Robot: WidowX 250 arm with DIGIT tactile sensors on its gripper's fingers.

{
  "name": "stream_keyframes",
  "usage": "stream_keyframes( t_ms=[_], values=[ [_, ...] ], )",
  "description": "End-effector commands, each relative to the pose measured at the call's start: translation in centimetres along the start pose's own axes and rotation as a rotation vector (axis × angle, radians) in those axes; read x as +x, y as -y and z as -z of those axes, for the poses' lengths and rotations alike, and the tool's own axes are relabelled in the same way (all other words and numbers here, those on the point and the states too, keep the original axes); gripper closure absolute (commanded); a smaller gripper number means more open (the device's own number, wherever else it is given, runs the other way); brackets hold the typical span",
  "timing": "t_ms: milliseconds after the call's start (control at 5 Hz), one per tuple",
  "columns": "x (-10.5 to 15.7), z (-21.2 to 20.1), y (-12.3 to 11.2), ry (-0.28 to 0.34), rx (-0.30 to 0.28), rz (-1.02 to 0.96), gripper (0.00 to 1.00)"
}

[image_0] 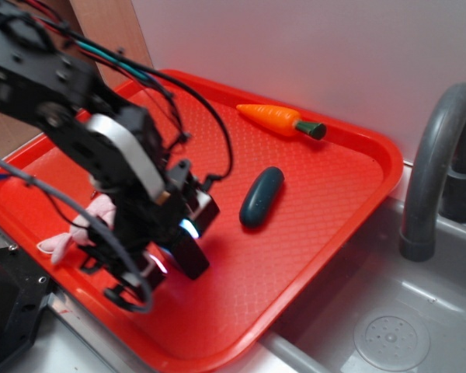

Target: Grab the black box.

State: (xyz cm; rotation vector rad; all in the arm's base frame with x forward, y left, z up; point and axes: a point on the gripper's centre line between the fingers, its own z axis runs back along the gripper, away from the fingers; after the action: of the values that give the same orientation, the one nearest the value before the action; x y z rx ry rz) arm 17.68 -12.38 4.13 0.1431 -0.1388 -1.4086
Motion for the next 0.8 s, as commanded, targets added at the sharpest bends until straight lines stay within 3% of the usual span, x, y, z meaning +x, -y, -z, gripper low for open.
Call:
stream_keyframes(
  t_ms=[0, 200, 400, 600],
  values=[
    [-1.3, -2.4, -0.4, 0.086, 0.003, -0.175, 1.00],
    [-5.5, -6.9, -3.4, 0.086, 0.041, -0.412, 1.00],
    [-9.1, -11.4, -7.1, -0.005, 0.061, -0.648, 1.00],
    [-14.0, -15.3, -11.1, -0.054, -0.109, -0.910, 1.00]
  ],
)
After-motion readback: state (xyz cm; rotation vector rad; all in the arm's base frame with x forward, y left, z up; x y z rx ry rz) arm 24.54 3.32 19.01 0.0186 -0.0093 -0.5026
